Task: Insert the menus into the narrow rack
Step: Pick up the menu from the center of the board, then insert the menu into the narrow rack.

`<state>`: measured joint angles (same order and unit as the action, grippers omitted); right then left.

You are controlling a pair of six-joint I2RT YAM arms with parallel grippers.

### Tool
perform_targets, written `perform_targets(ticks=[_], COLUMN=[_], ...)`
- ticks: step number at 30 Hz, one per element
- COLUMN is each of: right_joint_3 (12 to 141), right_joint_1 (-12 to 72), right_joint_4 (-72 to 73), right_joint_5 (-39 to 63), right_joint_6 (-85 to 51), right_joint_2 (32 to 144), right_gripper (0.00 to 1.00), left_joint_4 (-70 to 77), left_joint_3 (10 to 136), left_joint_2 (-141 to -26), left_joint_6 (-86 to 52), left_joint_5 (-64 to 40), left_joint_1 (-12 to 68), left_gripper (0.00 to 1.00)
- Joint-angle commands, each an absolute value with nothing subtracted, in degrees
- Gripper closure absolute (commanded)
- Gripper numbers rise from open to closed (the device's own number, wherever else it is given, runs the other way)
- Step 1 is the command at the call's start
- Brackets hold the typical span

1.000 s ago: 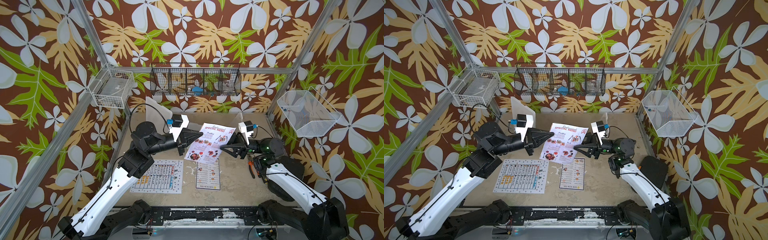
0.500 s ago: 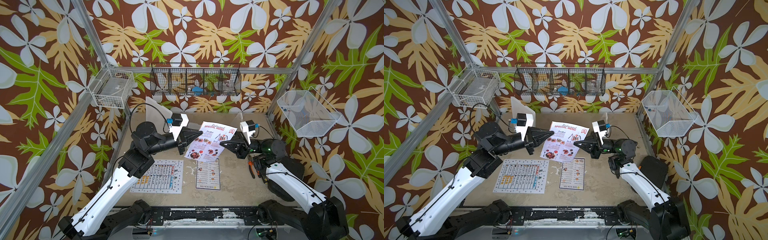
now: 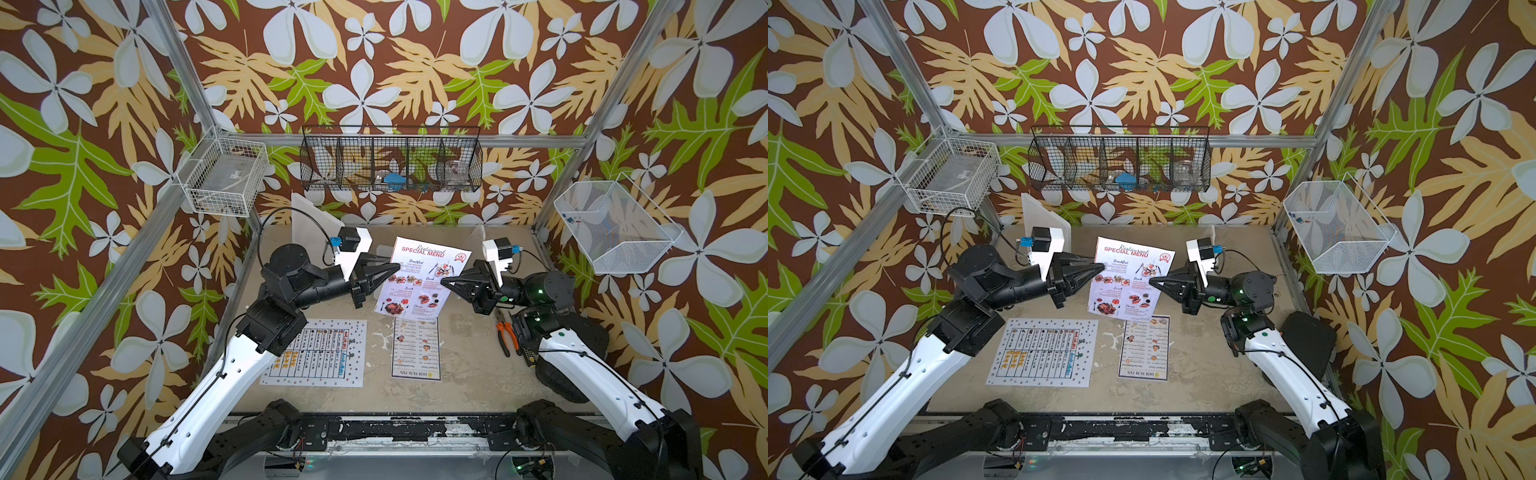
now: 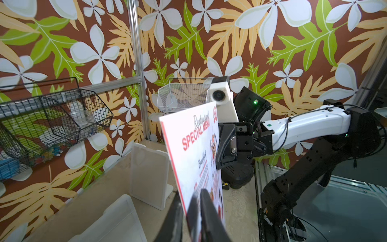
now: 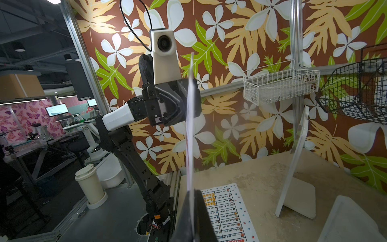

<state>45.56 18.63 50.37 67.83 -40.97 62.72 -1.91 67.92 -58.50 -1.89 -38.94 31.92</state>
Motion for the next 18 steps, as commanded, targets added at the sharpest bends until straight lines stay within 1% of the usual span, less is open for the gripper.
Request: perform_targets(ticks=[1, 3, 4, 6, 8, 12, 18], right_joint_3=[46.8, 47.2, 47.5, 48.1, 48.5, 48.8, 50.9], right_joint_1=[18.8, 18.6, 18.7, 18.7, 18.7, 18.7, 18.7], right_joint_4=[50.3, 49.8, 49.0, 47.6, 46.5, 47.0, 36.7], right_joint_5=[70.0, 70.7, 70.8, 70.8, 70.0, 67.8, 61.2], right_joint_6=[-39.8, -39.4, -38.8, -37.8, -37.4, -38.3, -31.7], right_joint_2=[63.1, 62.9, 62.8, 62.6, 62.5, 62.8, 62.9], right_gripper=[1.00, 1.00, 1.00, 1.00, 1.00, 1.00, 1.00], left_joint_4=[0.8, 1.2, 1.5, 2.1, 2.8, 3.6, 5.1], left_joint_3=[67.0, 66.6, 66.6, 66.3, 65.7, 65.0, 64.9], left_joint_2=[-59.1, -59.3, -59.4, -59.7, -59.9, -60.3, -61.2], left_joint_6=[-3.6, -3.6, -3.8, -4.1, -4.4, -5.0, -6.4], left_joint_5=[-43.2, -43.3, -43.4, -43.9, -44.0, -43.3, -43.4], left_joint_1=[31.8, 31.8, 31.8, 31.8, 31.8, 31.7, 30.5], left_gripper=[0.60, 0.51, 0.49, 0.49, 0.52, 0.62, 0.73])
